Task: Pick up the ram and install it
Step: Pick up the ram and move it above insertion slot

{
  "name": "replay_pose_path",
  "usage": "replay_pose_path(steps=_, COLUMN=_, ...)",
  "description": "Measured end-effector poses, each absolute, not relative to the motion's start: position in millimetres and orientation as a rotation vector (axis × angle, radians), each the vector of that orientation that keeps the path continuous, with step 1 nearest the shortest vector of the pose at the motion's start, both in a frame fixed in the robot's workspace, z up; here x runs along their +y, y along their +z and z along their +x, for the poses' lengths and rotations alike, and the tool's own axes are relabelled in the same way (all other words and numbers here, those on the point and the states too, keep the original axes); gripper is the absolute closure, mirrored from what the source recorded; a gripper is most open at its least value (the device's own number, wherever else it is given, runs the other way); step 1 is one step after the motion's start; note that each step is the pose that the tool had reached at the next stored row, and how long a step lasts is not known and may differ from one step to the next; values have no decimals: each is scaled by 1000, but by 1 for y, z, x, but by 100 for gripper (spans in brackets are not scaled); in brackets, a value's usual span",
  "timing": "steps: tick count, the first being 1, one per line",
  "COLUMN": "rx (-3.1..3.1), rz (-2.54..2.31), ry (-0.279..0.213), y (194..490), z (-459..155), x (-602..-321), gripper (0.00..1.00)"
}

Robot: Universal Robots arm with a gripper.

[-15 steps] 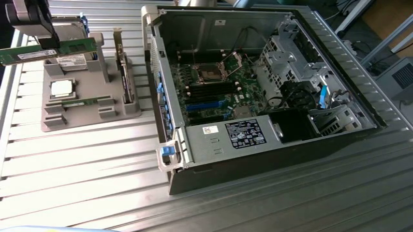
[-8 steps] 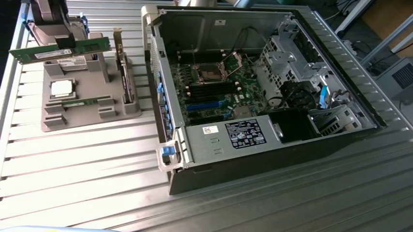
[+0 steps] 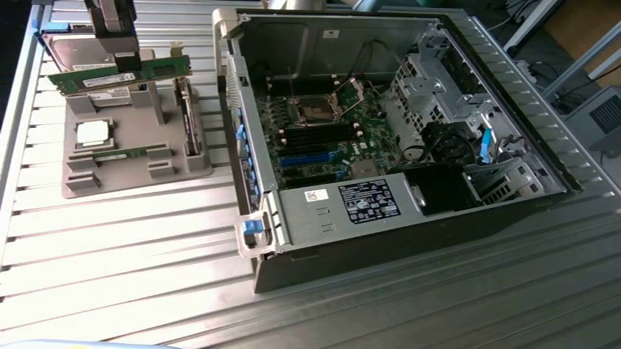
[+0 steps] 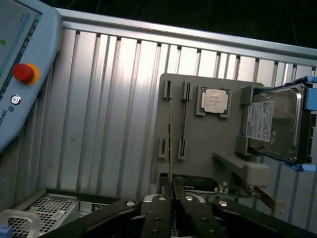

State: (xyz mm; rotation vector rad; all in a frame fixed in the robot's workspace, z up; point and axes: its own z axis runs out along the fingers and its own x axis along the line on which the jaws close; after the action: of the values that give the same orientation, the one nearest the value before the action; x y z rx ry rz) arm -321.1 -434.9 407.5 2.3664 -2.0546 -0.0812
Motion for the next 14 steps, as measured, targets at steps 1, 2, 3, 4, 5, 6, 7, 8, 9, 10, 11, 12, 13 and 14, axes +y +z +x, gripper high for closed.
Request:
replay_pose_path(steps=1, rx=-2055, rz=2366, ry=-81, y=407, z=-317, x=-435, gripper=87)
replay_pose_path(steps=2, rx=-2055, rz=2366, ry=-81, y=407, z=-312, x=-435, gripper=87)
replay_pose_path(steps=3, rx=-2055, rz=2366, ry=-81, y=407, z=-309, x=-435, gripper=87)
replay_pose_path(steps=4, rx=-2055, rz=2366, ry=-81, y=407, z=-303, x=-435, gripper=87)
replay_pose_path(steps=5, rx=-2055, rz=2366, ry=-81, y=407, z=-299, x=-435, gripper=87)
replay_pose_path(steps=6, rx=-2055, rz=2366, ry=-81, y=407, z=-296, x=-435, gripper=87)
replay_pose_path(steps=7, rx=-2055, rz=2366, ry=-81, y=407, z=-291, x=-435, gripper=87)
replay_pose_path(steps=8, rx=-2055, rz=2366, ry=-81, y=407, z=-287, x=-435, gripper=87)
replay_pose_path(steps=9, rx=-2055, rz=2366, ry=-81, y=407, z=-285, x=-435, gripper=87)
replay_pose_path(steps=10, rx=-2055, rz=2366, ry=-81, y=407, z=-282, x=-435, gripper=87)
replay_pose_path(steps=11, rx=-2055, rz=2366, ry=-81, y=408, z=-280, x=-435, gripper=87)
replay_pose_path(steps=12, rx=-2055, rz=2366, ry=-81, y=407, z=-277, x=-435, gripper=87)
replay_pose_path(steps=13, rx=-2055, rz=2366, ry=-81, y=407, z=-272, x=-435, gripper=87)
replay_pose_path(steps=14, rx=-2055, rz=2366, ry=-81, y=407, z=-268, x=-435, gripper=87)
